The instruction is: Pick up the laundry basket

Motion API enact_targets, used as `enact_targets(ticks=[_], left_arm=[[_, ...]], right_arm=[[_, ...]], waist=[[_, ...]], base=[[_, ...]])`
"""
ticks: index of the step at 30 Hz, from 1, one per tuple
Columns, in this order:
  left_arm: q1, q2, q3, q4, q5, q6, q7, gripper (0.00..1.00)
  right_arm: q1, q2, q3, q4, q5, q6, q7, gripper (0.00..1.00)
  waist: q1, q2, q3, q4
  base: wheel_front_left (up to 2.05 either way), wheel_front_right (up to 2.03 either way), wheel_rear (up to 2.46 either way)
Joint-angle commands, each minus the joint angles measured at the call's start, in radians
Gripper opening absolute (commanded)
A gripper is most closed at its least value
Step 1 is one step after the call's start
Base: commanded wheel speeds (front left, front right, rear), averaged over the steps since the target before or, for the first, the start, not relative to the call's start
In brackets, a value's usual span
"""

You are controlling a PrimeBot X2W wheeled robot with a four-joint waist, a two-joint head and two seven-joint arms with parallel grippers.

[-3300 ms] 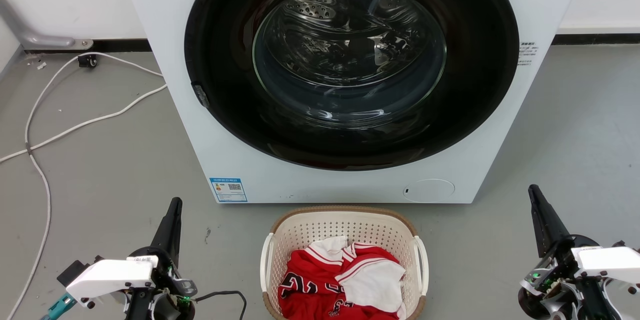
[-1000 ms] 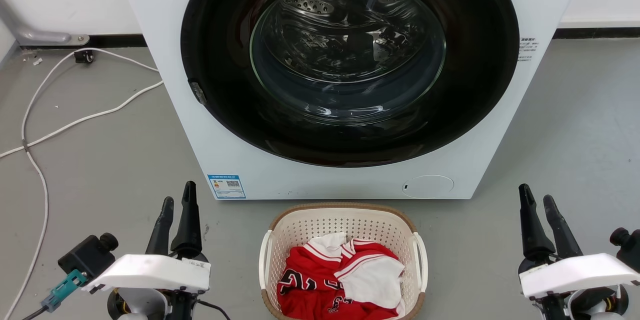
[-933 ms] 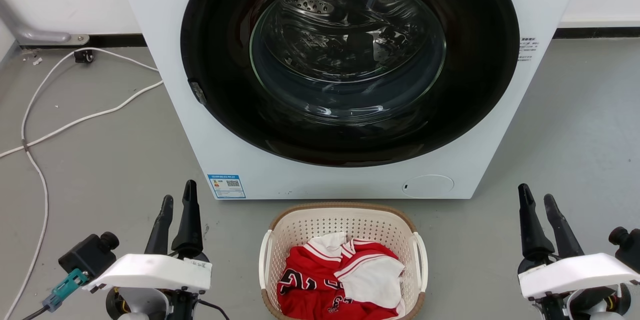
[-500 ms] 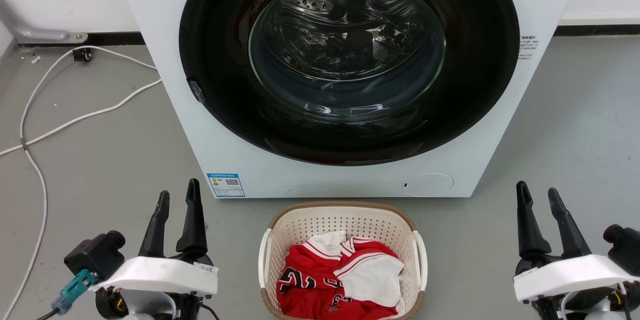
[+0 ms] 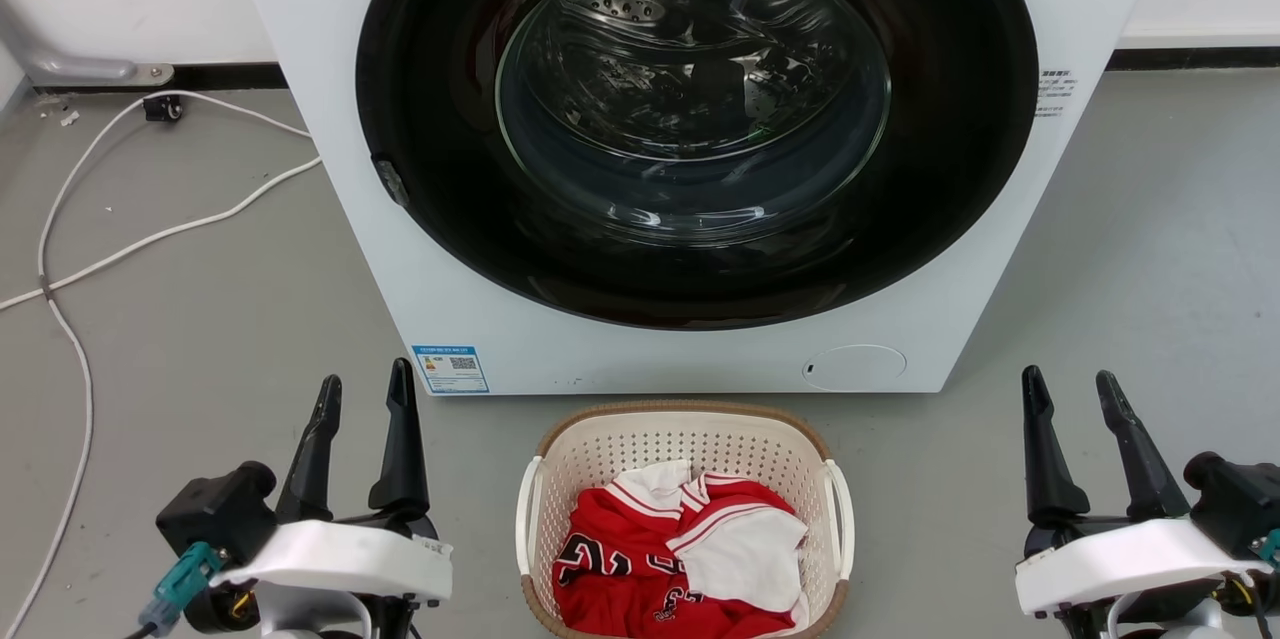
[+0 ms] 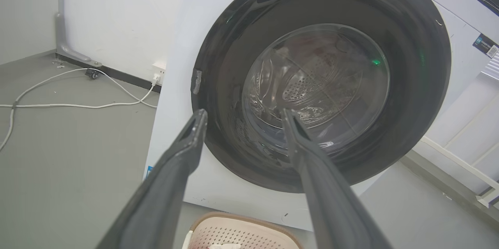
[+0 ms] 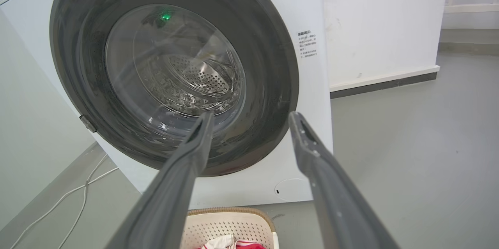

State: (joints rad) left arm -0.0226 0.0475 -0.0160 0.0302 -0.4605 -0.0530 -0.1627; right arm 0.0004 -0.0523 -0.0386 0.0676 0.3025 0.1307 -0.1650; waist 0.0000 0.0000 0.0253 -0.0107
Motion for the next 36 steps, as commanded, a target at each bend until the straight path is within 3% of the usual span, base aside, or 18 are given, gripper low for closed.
enact_targets(ticks=[1, 26, 36], left_arm=[[0.008, 0.003, -0.001, -0.014, 0.033, 0.002, -0.01, 1.0], [0.039, 0.003, -0.022, -0.016, 0.278, 0.015, -0.067, 1.0], [0.055, 0.004, -0.024, 0.008, 0.369, 0.042, -0.086, 1.0]], right_arm=[[0.005, 0.001, 0.002, -0.015, -0.037, 0.0, -0.01, 1.0], [0.03, 0.002, 0.01, -0.032, -0.294, 0.0, -0.067, 1.0], [0.042, 0.003, 0.016, -0.035, -0.382, 0.0, -0.084, 1.0]], waist=[[0.0, 0.0, 0.0, -0.001], [0.0, 0.0, 0.004, -0.008], [0.0, 0.0, 0.007, -0.008]], base=[[0.0, 0.0, 0.0], [0.0, 0.0, 0.0], [0.0, 0.0, 0.0]])
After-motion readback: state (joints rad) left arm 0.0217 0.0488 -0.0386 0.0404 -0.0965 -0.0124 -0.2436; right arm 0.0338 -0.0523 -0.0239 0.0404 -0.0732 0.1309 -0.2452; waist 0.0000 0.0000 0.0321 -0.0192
